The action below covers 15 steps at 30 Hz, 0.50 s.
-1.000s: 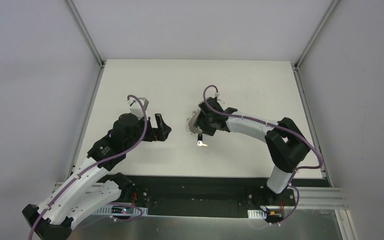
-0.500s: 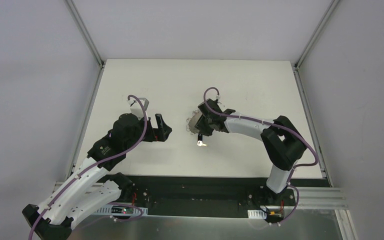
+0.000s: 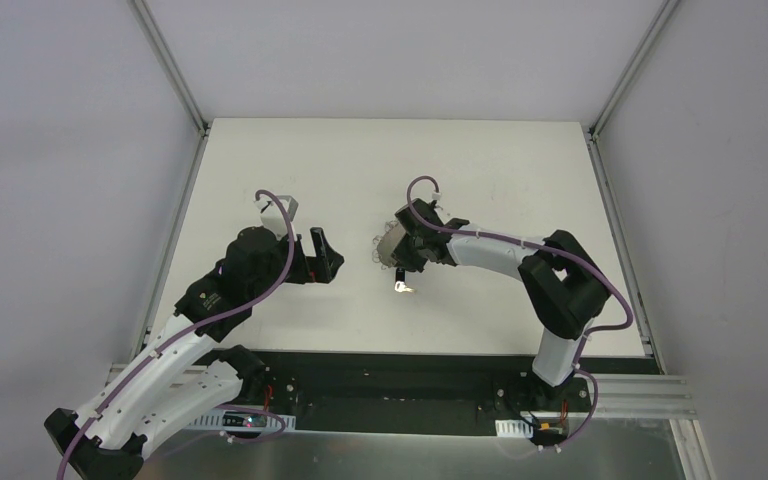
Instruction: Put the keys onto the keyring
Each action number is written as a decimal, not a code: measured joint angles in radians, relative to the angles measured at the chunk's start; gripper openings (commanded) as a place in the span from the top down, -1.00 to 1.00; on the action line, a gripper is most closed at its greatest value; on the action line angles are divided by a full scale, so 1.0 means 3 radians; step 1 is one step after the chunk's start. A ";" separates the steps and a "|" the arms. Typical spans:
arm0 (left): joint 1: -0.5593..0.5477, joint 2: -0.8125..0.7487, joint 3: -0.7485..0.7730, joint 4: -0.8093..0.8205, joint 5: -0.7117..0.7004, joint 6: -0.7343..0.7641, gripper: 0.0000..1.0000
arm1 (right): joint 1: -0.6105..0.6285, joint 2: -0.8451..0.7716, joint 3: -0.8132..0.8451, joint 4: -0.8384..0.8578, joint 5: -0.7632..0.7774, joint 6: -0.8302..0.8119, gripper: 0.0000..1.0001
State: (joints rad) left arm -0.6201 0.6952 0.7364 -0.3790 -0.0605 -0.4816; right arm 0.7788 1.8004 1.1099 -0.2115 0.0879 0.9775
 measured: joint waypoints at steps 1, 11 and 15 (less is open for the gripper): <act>0.0000 0.0000 0.0000 0.0000 0.0000 0.0000 -0.99 | 0.0000 0.0000 0.0000 -0.0001 0.0000 0.0004 0.52; 0.0000 0.0000 -0.0009 0.0000 0.0000 -0.0001 -0.99 | -0.0010 0.0051 0.0000 0.0022 -0.0022 0.0017 0.77; 0.0000 0.0000 -0.0020 -0.0001 0.0000 -0.0001 -0.99 | -0.0017 0.0052 -0.0001 0.0022 -0.0024 0.0023 1.00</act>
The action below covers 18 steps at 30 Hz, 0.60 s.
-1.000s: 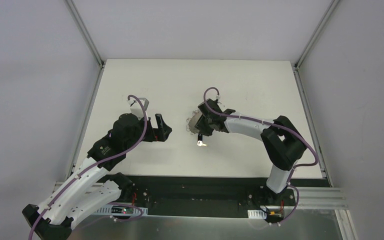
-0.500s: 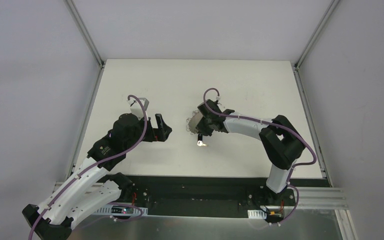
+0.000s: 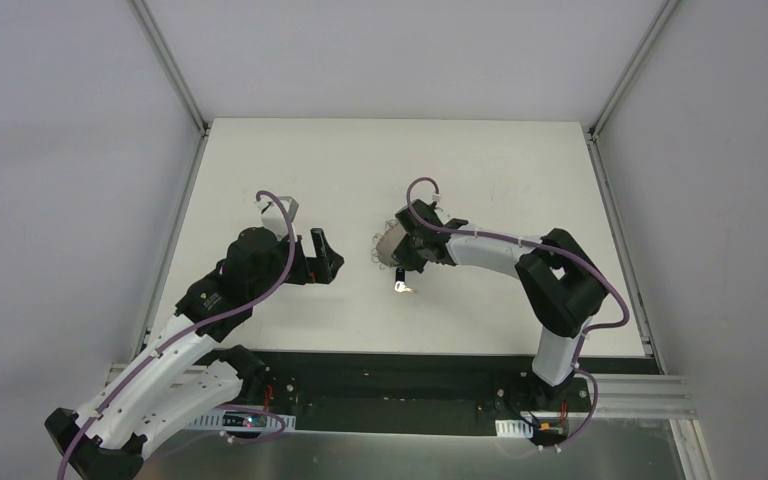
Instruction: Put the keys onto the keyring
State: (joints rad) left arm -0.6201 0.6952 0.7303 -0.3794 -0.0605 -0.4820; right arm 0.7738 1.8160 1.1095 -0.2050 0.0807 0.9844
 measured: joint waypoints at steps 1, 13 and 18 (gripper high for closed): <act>0.0000 0.0000 -0.0001 0.0001 0.0000 0.0000 -0.99 | 0.0000 0.0000 -0.0004 0.0003 0.0000 0.0000 1.00; 0.0000 0.0000 0.0000 0.0001 0.0029 0.0000 -0.99 | 0.0027 -0.0285 -0.0074 -0.0159 0.0067 -0.0347 1.00; 0.0000 -0.0008 -0.0001 0.0001 0.0078 0.0000 -0.99 | 0.0106 -0.0621 -0.0069 -0.0303 0.0061 -0.0769 1.00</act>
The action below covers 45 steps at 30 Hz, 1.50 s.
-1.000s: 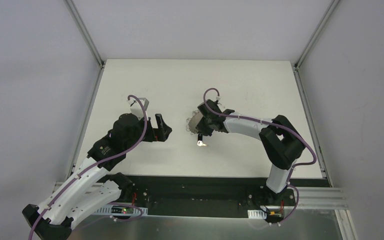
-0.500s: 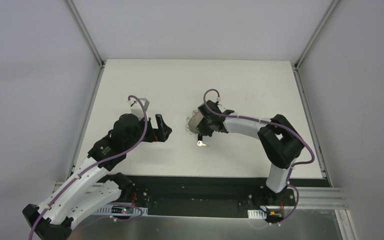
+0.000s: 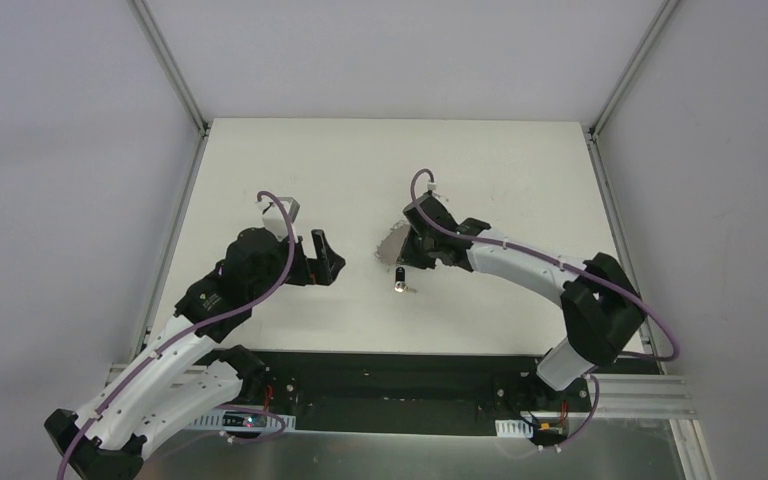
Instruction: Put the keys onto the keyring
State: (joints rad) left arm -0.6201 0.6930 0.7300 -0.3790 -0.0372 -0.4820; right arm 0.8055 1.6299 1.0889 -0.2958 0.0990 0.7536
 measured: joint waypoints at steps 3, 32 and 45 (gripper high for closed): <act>0.0000 -0.0027 0.0001 -0.0001 0.0023 0.0000 -0.99 | 0.0047 -0.0191 0.0056 -0.0168 -0.0010 -0.0303 1.00; 0.0000 -0.0266 0.0212 0.0005 0.0551 -0.0150 -0.99 | 0.0910 -0.1024 0.1158 -0.1457 -0.0084 -0.2541 1.00; 0.0000 -0.0313 0.0360 0.0306 0.1180 -0.0352 -0.99 | 0.1484 -0.1481 0.0725 -0.0429 0.0056 -0.3184 1.00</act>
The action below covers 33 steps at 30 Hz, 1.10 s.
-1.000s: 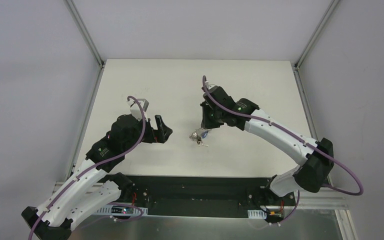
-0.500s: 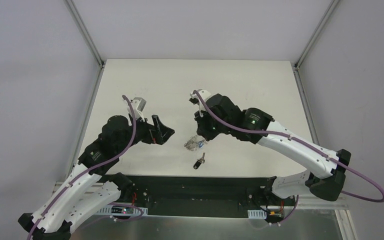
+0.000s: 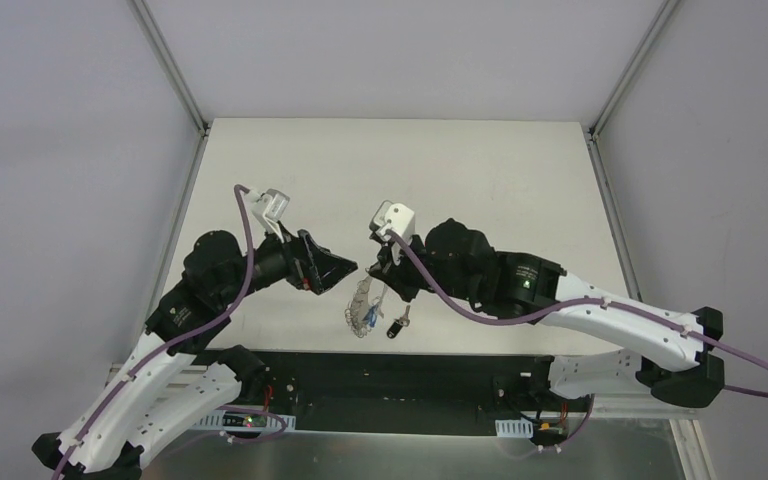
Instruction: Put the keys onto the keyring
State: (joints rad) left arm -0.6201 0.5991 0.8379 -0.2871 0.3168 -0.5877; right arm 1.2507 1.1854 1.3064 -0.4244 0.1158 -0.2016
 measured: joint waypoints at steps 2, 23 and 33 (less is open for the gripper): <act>0.0000 -0.0022 -0.0001 0.0064 0.0080 -0.0018 -0.99 | 0.0071 -0.0008 -0.0076 0.0165 0.0013 -0.0080 1.00; 0.0000 -0.0612 -0.0453 0.1425 0.0978 -0.0178 0.04 | 0.0179 -0.0342 -0.0537 0.1553 -0.0577 0.0512 1.00; 0.0000 -0.0690 -0.0453 0.1897 0.1364 -0.0230 0.28 | 0.0179 -0.0290 -0.0435 0.1663 -0.0909 0.0926 1.00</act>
State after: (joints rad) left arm -0.6201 0.3920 0.7021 0.2821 0.7261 -0.6567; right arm 1.3045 1.0985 1.1759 0.0746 -0.1570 0.0761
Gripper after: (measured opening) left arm 0.278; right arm 0.006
